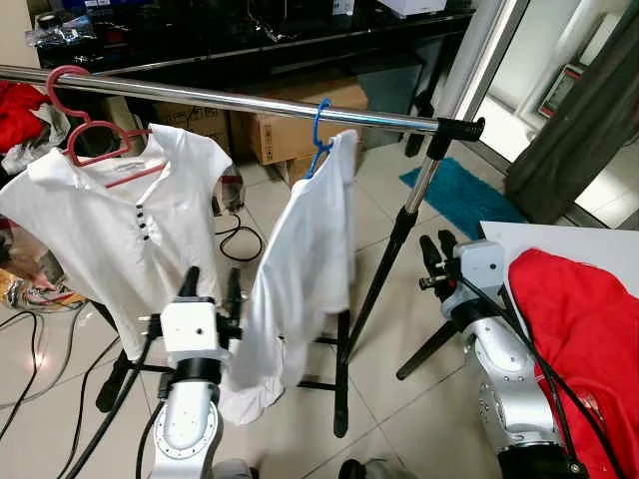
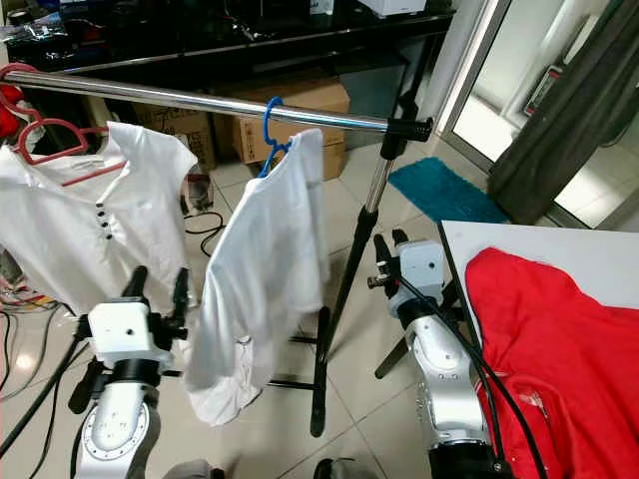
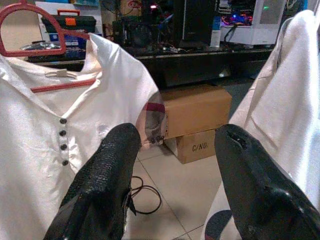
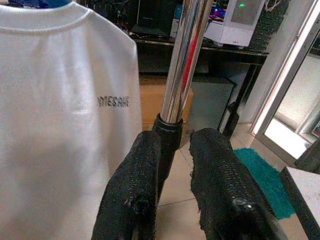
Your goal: Hang hanger
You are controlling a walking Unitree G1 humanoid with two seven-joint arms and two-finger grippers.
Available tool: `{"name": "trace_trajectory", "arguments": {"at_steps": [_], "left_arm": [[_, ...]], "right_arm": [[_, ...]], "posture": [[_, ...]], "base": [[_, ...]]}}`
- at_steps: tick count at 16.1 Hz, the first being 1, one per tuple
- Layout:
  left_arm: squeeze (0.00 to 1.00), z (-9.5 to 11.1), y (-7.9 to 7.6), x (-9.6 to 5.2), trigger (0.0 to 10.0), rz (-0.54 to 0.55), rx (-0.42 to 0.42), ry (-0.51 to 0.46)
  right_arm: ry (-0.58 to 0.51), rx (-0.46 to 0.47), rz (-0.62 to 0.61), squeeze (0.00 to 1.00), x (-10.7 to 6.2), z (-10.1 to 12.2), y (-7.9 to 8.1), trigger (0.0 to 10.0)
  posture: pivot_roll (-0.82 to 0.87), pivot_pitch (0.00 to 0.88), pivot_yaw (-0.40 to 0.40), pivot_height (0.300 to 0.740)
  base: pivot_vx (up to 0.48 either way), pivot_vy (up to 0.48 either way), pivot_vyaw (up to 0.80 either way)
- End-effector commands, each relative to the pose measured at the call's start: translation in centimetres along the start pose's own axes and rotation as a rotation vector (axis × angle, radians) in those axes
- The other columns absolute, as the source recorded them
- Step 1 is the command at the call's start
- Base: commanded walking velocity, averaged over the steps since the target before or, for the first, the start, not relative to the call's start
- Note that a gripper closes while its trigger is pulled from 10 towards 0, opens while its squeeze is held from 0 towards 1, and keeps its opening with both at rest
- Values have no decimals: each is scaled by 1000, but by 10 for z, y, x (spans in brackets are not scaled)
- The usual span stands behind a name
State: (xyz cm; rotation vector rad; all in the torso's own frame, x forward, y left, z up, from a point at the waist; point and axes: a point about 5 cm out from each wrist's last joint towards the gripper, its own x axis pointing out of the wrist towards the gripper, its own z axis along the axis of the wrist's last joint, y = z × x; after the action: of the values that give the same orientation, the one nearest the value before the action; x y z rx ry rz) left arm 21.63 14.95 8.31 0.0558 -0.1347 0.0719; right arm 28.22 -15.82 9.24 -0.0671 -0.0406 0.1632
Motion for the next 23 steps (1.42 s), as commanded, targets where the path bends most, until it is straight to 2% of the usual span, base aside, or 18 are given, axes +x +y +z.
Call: {"name": "trace_trajectory", "arguments": {"at_steps": [1, 4, 9, 23], "left_arm": [[0, 3, -5, 3, 10000, -12, -14, -10], [0, 1, -6, 6, 10000, -19, -20, 1], [0, 0, -6, 7, 10000, -22, -20, 6], [0, 0, -8, 13, 10000, -43, -8, 3]], "right_arm": [[-35, -15, -5, 0, 6, 8, -2, 10000], [-45, -12, -15, 0, 8, 11, -2, 10000], [-26, -10, -2, 0, 9, 4, 3, 10000], [-24, -14, -16, 0, 11, 3, 2, 10000]], "posture": [[92, 59, -60, 740], [87, 60, -58, 740], [94, 50, -57, 740], [87, 41, -53, 740]], "base": [[0, 0, 0], [0, 99, 0], [0, 470, 0], [0, 451, 0]]}}
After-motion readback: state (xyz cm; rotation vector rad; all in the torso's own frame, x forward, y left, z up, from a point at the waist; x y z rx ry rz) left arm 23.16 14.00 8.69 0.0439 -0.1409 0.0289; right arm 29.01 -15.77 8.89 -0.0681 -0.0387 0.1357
